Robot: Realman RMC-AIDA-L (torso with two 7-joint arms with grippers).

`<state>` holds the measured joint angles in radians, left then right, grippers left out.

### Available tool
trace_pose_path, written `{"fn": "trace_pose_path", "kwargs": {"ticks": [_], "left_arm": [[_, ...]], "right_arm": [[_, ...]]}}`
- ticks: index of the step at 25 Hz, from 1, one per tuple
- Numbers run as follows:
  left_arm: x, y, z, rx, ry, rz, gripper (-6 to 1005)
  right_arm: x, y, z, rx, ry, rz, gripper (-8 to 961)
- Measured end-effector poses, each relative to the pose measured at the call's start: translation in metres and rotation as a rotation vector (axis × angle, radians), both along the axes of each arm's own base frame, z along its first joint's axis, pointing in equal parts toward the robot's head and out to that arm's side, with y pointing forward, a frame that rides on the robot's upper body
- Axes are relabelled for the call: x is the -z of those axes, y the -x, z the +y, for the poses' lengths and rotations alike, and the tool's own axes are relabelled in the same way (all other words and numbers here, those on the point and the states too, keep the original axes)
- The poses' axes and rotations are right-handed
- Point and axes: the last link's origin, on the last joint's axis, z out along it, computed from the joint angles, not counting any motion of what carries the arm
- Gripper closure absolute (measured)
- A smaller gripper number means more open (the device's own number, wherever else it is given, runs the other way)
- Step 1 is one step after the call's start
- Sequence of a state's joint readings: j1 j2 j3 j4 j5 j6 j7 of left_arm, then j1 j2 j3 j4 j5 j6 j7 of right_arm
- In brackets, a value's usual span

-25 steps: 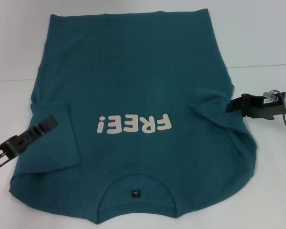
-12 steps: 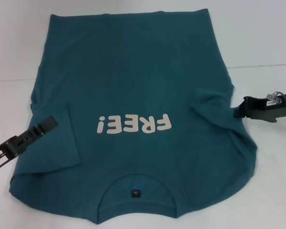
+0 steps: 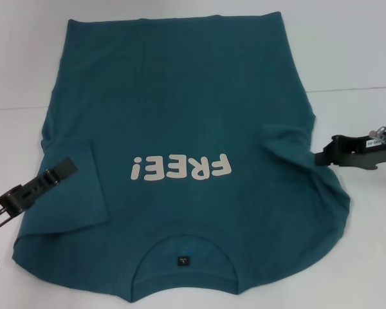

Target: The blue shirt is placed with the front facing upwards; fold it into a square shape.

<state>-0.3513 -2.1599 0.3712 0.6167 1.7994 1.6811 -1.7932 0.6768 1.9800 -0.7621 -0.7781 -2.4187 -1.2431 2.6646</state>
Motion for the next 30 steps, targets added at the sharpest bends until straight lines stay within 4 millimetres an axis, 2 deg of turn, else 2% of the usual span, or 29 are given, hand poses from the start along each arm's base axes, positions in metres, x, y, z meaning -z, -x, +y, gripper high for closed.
{"fn": "trace_pose_path", "kwargs": {"ticks": [5, 14, 21, 30], "left_arm": [[0.0, 0.0, 0.0, -0.001, 0.0, 0.0, 202], [0.0, 0.001, 0.0, -0.004, -0.001, -0.001, 201], [-0.001, 0.002, 0.0, -0.009, -0.007, -0.003, 202], [-0.003, 0.003, -0.001, -0.017, -0.018, -0.007, 201]], "right_arm": [[0.011, 0.015, 0.001, -0.031, 0.04, 0.019, 924], [0.029, 0.041, 0.018, -0.084, 0.02, 0.024, 866], [0.049, 0.045, 0.019, -0.115, 0.078, -0.007, 821], [0.032, 0.044, 0.016, -0.163, 0.144, -0.025, 763]]}}
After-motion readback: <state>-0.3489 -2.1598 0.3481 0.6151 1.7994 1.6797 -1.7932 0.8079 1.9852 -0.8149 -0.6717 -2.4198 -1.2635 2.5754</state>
